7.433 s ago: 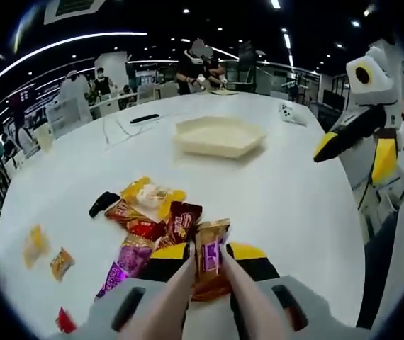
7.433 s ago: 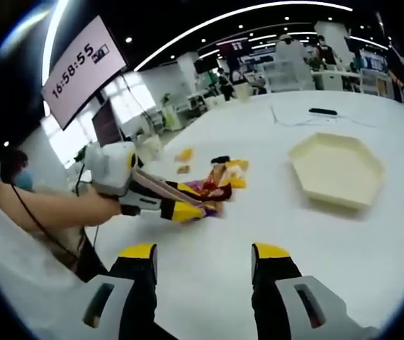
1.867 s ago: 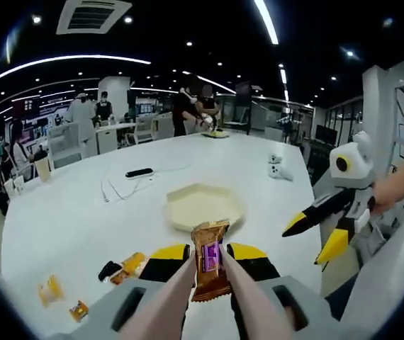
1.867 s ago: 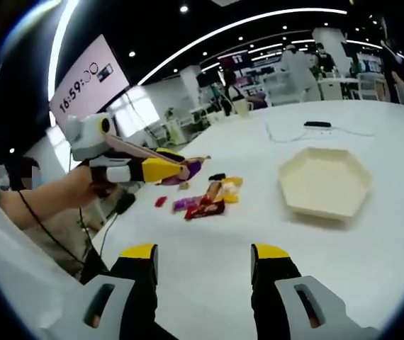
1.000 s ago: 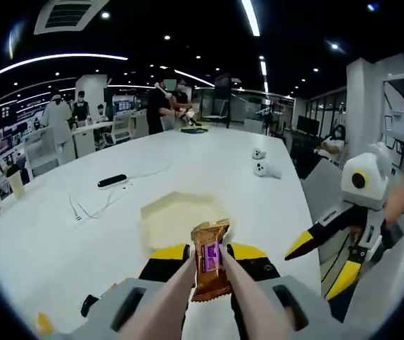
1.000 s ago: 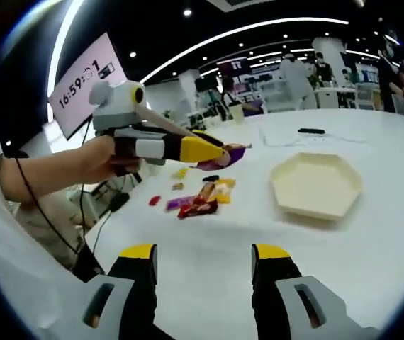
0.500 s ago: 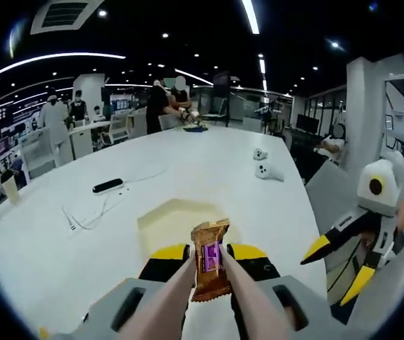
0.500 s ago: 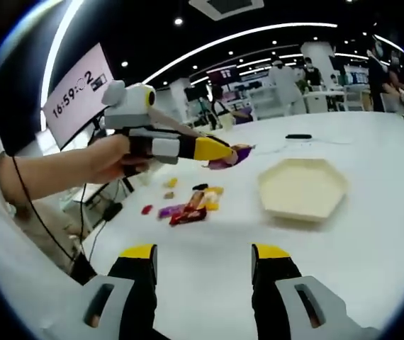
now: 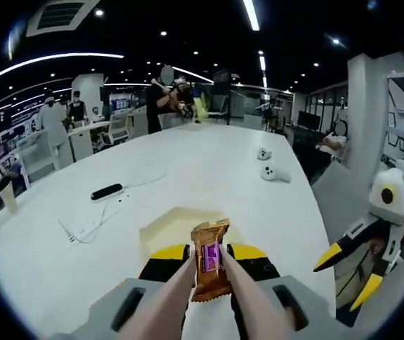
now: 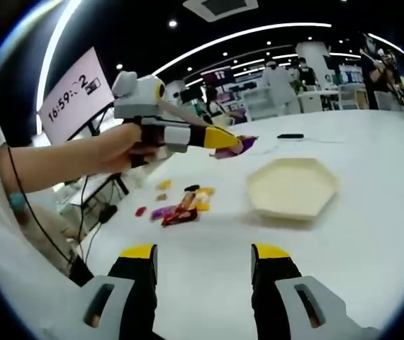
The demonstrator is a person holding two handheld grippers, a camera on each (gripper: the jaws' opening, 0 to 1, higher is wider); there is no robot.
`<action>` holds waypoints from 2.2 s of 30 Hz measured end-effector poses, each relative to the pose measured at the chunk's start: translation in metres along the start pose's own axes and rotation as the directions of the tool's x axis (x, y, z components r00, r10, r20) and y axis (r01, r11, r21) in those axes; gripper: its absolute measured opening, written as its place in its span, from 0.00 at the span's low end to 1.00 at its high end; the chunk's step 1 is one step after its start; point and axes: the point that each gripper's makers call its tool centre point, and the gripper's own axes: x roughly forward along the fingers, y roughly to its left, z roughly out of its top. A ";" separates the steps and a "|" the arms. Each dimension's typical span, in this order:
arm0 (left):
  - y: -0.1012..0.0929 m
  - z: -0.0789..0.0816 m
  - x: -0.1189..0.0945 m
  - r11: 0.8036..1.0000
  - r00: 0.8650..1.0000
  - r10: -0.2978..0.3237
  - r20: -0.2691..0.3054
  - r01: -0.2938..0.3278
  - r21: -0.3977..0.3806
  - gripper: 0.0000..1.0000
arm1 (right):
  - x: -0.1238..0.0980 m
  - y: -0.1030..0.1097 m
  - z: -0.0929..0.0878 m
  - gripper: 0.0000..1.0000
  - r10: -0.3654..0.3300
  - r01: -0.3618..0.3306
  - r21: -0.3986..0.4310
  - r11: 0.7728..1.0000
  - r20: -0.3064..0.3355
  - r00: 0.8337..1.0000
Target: Place the target food into the container with the food tongs after gripping and lifting it, then release it inside without dropping or visibly crushing the food.
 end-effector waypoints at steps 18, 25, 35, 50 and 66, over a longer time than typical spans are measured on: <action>0.000 0.007 0.032 1.000 1.000 0.000 -0.021 0.000 0.010 0.19 | -0.014 -0.019 0.009 0.53 -0.048 0.047 0.003 0.999 0.031 0.998; 0.006 0.005 0.045 1.000 0.999 0.010 -0.033 -0.010 0.000 0.19 | -0.016 -0.019 0.009 0.53 -0.049 0.048 0.010 0.999 0.036 0.998; 0.011 0.005 0.053 1.000 0.999 0.025 -0.042 -0.025 -0.010 0.19 | -0.016 -0.024 0.013 0.53 -0.042 0.042 0.005 0.999 0.029 0.999; 0.023 0.007 0.061 0.998 0.998 0.057 -0.036 -0.058 -0.020 0.19 | -0.016 -0.027 0.016 0.53 -0.033 0.033 -0.004 0.999 0.025 0.999; 0.017 0.023 0.082 0.998 0.998 0.048 -0.036 -0.049 -0.026 0.18 | -0.029 -0.031 0.007 0.53 -0.063 0.062 0.028 0.998 0.037 0.997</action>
